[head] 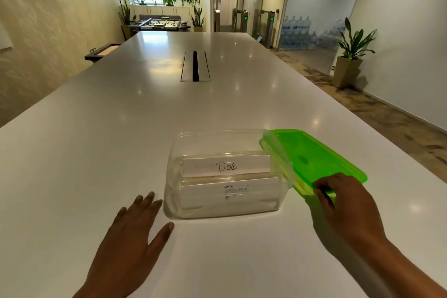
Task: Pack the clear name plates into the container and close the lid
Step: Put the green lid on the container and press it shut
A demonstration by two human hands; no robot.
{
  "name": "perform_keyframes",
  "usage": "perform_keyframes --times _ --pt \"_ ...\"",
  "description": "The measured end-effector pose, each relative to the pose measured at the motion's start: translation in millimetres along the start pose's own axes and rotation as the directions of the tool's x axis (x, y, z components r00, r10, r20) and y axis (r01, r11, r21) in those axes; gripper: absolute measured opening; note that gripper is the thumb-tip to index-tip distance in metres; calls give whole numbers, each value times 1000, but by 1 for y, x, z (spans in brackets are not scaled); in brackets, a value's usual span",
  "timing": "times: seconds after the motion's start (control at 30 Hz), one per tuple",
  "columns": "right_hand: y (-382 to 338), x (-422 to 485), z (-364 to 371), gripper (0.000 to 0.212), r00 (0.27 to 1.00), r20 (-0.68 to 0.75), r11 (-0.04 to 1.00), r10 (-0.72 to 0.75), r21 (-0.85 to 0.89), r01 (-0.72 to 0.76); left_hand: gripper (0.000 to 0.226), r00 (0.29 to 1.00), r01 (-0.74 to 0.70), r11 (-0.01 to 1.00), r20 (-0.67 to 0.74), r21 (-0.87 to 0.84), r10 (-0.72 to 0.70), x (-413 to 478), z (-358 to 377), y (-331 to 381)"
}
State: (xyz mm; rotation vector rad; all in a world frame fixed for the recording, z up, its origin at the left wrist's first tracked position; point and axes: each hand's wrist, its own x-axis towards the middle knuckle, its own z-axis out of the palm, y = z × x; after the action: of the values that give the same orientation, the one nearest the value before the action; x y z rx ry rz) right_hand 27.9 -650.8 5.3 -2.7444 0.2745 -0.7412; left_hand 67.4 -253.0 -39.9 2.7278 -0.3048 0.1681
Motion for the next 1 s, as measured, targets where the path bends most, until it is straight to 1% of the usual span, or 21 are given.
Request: perform_keyframes --times 0.23,0.33,0.43,0.53,0.63,0.73,0.8,0.83,0.93,1.0 --pt "-5 26 -22 14 982 -172 997 -82 -21 80 87 1000 -4 995 -9 -97 3 2 -4 1" --pt "-14 39 -34 6 955 -243 985 -169 -9 172 80 999 -21 989 -49 -148 14 4 -13 7" --pt "-32 49 -45 11 918 -296 959 -262 30 283 70 991 -43 960 -136 -276 6 10 -32 14" --pt "-57 54 -55 11 879 -343 919 -331 96 383 61 981 -83 931 -196 -354 13 21 -56 21" --pt "-79 56 -62 13 847 -387 875 -363 169 453 54 954 -130 889 -298 -438 -7 33 -82 32" --pt "-99 56 -71 20 830 -400 835 -387 230 500 59 931 -177 859 -364 -480 -12 44 -106 40" --pt "-110 55 -78 21 824 -400 807 -401 270 524 65 915 -200 845 -403 -496 -20 51 -119 40" --pt "-116 55 -82 20 823 -399 792 -405 297 533 67 909 -210 828 -417 -520 -31 54 -124 39" --pt "-126 56 -91 7 814 -398 728 -424 385 567 71 886 -262 763 -460 -591 -52 62 -138 37" --pt "-128 59 -96 8 824 -379 668 -420 485 564 71 865 -312 747 -500 -587 -31 67 -145 36"
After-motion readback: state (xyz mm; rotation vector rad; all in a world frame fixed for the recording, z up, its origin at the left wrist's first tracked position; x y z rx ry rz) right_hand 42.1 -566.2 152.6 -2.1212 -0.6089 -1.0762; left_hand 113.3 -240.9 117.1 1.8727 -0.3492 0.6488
